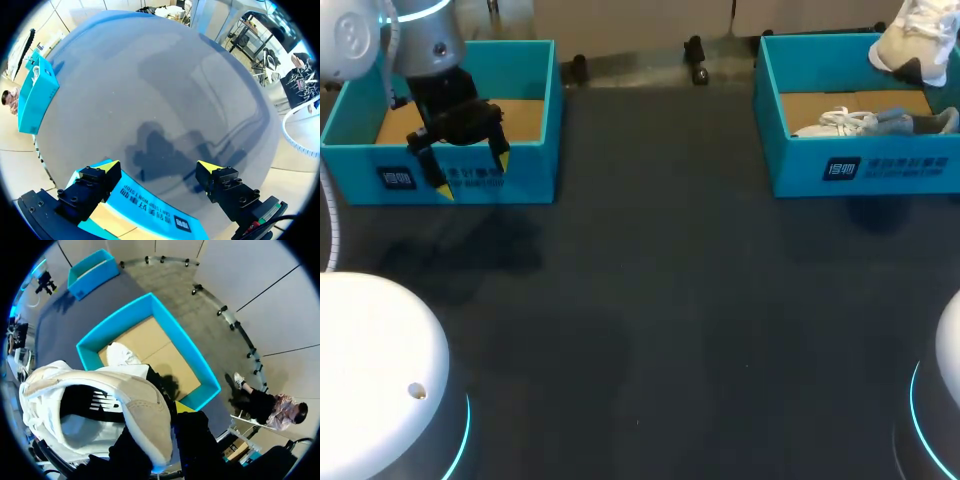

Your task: Take the shoe out of the shoebox, open the shoe tongue, remove and reinsert the insole, then place the shoe into the shoebox

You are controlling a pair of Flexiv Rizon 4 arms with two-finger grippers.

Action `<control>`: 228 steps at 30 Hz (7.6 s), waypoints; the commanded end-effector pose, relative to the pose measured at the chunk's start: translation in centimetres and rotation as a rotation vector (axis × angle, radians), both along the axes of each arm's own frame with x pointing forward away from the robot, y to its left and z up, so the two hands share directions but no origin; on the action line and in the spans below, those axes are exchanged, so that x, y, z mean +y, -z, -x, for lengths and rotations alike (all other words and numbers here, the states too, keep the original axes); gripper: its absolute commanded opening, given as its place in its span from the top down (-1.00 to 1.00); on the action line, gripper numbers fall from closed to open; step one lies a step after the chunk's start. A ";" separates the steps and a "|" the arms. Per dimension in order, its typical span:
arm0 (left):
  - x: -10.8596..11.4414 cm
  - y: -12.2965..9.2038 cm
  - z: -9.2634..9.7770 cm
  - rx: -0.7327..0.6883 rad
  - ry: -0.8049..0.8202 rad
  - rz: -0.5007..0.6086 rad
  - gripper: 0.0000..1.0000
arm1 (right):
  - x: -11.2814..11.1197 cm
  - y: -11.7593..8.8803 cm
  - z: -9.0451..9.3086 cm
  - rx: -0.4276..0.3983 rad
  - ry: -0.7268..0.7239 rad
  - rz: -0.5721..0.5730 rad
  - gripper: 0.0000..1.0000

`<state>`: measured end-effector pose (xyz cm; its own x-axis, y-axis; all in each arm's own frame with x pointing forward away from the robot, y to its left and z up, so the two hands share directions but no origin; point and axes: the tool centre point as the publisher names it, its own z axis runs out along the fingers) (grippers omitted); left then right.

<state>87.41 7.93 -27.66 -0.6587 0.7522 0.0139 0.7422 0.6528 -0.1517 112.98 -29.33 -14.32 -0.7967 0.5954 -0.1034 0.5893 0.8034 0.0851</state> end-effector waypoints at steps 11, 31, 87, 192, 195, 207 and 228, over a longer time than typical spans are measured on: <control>0.0 0.0 0.0 -0.001 0.001 -0.002 -1.00 | -2.2 2.2 1.8 -0.069 0.690 -0.021 1.00; 0.0 0.0 0.0 -0.001 0.001 -0.002 -1.00 | -1.1 2.4 2.5 -0.092 0.911 -0.089 1.00; 5.9 -7.9 -7.6 0.264 -1.843 -0.429 -1.00 | 0.6 9.6 4.9 -0.003 0.947 -0.075 1.00; 11.1 -11.9 -5.5 -0.001 -2.294 -0.124 -1.00 | -7.4 13.4 -2.8 -0.160 1.049 0.072 1.00; 11.1 -11.9 -5.5 -0.001 -2.294 -0.124 -1.00 | -7.3 13.6 -3.0 -0.165 1.073 0.082 1.00; 11.1 -11.9 -5.5 -0.001 -2.294 -0.124 -1.00 | -7.5 13.8 -2.8 -0.153 1.085 0.061 1.00; 11.1 -11.9 -5.5 -0.001 -2.294 -0.124 -1.00 | -6.0 15.5 -1.9 -0.215 1.127 0.121 1.00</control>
<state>93.05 18.97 -15.78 -0.1257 -0.9920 -0.0149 -0.9904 0.1264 -0.0566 115.33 -35.38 -29.88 0.2210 0.9342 -0.2802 0.9618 -0.1612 0.2210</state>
